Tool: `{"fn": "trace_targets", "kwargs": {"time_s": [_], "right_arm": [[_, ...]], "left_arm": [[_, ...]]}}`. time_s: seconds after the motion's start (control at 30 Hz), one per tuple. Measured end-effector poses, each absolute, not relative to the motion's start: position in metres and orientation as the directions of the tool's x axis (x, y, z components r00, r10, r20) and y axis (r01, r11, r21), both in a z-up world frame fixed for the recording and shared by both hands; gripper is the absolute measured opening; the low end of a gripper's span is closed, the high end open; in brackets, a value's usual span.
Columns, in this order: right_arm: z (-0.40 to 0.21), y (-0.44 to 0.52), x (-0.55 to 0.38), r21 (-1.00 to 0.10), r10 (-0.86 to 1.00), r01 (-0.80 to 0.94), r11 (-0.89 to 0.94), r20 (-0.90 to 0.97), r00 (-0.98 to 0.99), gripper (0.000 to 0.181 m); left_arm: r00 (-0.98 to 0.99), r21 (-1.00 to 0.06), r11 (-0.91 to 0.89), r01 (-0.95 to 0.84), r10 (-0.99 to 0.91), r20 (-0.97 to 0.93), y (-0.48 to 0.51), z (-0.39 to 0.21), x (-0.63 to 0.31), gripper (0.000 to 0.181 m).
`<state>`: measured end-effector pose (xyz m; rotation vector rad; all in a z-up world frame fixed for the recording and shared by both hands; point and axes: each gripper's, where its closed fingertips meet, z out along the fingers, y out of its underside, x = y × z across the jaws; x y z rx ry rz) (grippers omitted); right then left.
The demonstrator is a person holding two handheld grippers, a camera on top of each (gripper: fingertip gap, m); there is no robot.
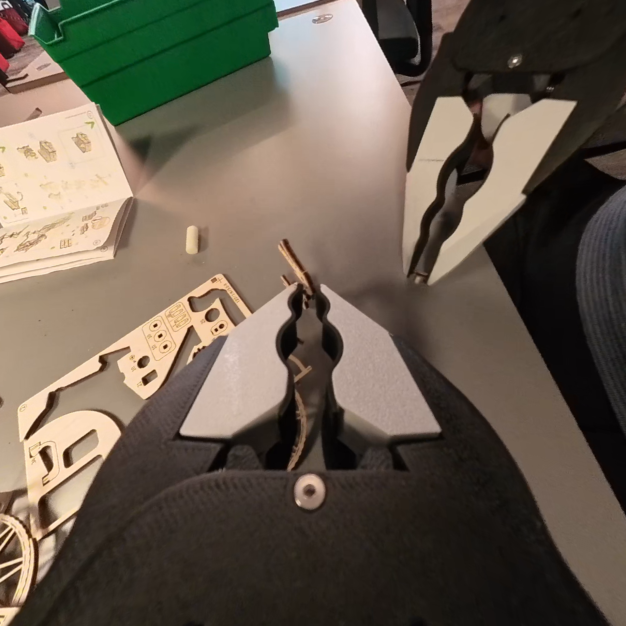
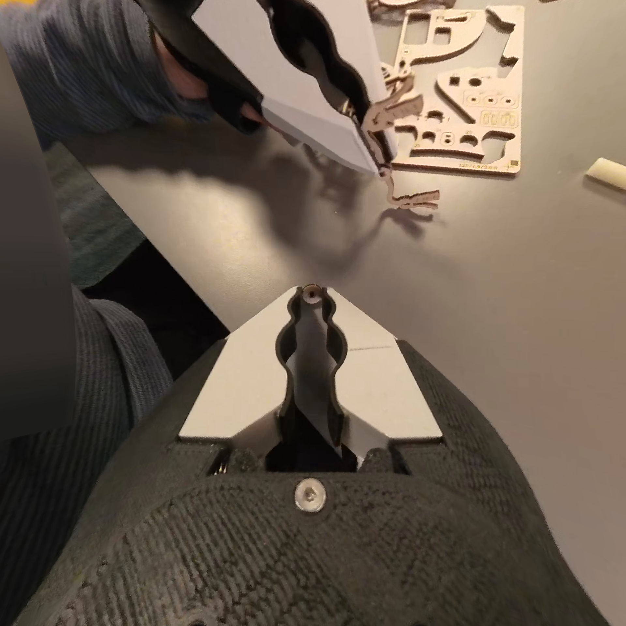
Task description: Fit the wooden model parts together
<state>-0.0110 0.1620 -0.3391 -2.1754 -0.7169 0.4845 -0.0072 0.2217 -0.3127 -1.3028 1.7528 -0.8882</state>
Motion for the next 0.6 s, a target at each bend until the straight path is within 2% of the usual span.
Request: {"fn": "trace_targets", "kwargs": {"time_s": [0.07,0.17,0.27,0.4,0.6], "right_arm": [[-0.326,0.172,-0.008,-0.83,0.612,0.274,-0.487,-0.1,0.784,0.008],[-0.289,0.199,-0.003,-0.941,0.538,0.133,-0.31,-0.058,0.841,0.008],[-0.266,0.219,-0.006,-0.984,0.49,0.076,-0.16,-0.013,0.872,0.008],[-0.259,0.23,-0.017,-0.988,0.486,0.146,-0.058,0.1,0.868,0.008],[-0.266,0.228,-0.017,-0.963,0.485,0.265,-0.038,0.214,0.848,0.008]], "left_arm": [[-0.175,-0.871,0.227,-0.435,-0.971,-0.165,0.223,-0.312,-0.007,0.005],[-0.143,-0.882,0.189,-0.432,-0.98,-0.14,0.225,-0.31,-0.006,0.005],[-0.118,-0.907,0.124,-0.402,-0.99,-0.083,0.223,-0.303,-0.003,0.004],[-0.092,-0.917,0.067,-0.393,-0.995,-0.033,0.224,-0.301,-0.002,0.004],[-0.092,-0.932,0.009,-0.363,-0.995,0.026,0.225,-0.296,-0.003,0.005]]}}
